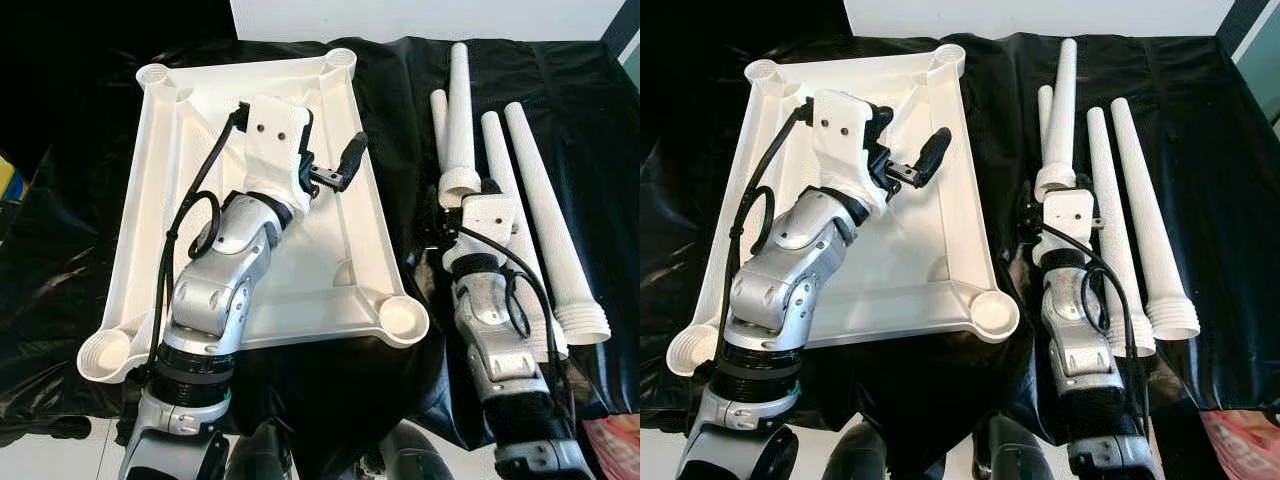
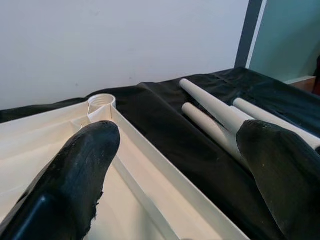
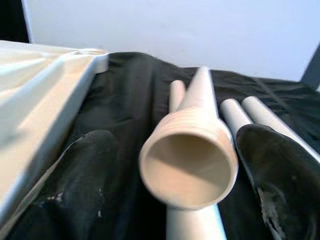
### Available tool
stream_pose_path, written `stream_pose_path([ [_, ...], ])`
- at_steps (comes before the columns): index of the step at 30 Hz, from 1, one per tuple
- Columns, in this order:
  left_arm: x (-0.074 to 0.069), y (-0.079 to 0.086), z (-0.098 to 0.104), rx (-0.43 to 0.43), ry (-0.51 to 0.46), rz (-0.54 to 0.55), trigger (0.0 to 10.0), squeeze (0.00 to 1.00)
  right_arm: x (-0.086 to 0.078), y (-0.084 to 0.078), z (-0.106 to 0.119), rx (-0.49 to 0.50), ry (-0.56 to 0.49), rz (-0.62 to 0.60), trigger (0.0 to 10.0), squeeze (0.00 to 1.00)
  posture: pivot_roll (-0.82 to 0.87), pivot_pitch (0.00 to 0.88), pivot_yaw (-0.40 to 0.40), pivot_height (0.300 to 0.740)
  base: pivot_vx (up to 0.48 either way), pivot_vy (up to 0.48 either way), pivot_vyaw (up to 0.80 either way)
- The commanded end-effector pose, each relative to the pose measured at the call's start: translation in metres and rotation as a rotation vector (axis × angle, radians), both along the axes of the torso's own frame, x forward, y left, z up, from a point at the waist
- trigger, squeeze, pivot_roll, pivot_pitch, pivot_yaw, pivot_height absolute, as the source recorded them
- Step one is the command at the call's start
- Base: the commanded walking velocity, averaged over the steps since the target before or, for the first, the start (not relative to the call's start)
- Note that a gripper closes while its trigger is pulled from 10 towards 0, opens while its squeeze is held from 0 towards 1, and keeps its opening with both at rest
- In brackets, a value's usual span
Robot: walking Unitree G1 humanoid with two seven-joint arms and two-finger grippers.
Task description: Building children table
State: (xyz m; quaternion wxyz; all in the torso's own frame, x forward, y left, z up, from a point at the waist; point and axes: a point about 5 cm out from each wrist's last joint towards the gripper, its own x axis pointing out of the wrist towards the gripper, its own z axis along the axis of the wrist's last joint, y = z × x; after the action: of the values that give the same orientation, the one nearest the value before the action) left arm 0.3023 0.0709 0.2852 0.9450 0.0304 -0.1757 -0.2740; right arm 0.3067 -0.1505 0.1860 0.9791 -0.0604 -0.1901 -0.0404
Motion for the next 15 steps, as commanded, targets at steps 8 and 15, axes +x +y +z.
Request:
stream_pose_path([
  [8,-0.002,-0.005,-0.003,0.020,-0.011,-0.063,10.0,0.00,-0.002,0.001,-0.003,0.019,0.072,0.002,10.0,0.00,0.00,0.155,-0.007,0.740,0.000,0.000,0.00],
  [15,0.000,-0.006,-0.002,0.017,-0.023,-0.066,10.0,0.00,0.015,0.000,0.005,0.074,0.087,0.000,10.0,0.00,0.00,0.137,-0.008,0.740,0.000,0.000,0.00],
])
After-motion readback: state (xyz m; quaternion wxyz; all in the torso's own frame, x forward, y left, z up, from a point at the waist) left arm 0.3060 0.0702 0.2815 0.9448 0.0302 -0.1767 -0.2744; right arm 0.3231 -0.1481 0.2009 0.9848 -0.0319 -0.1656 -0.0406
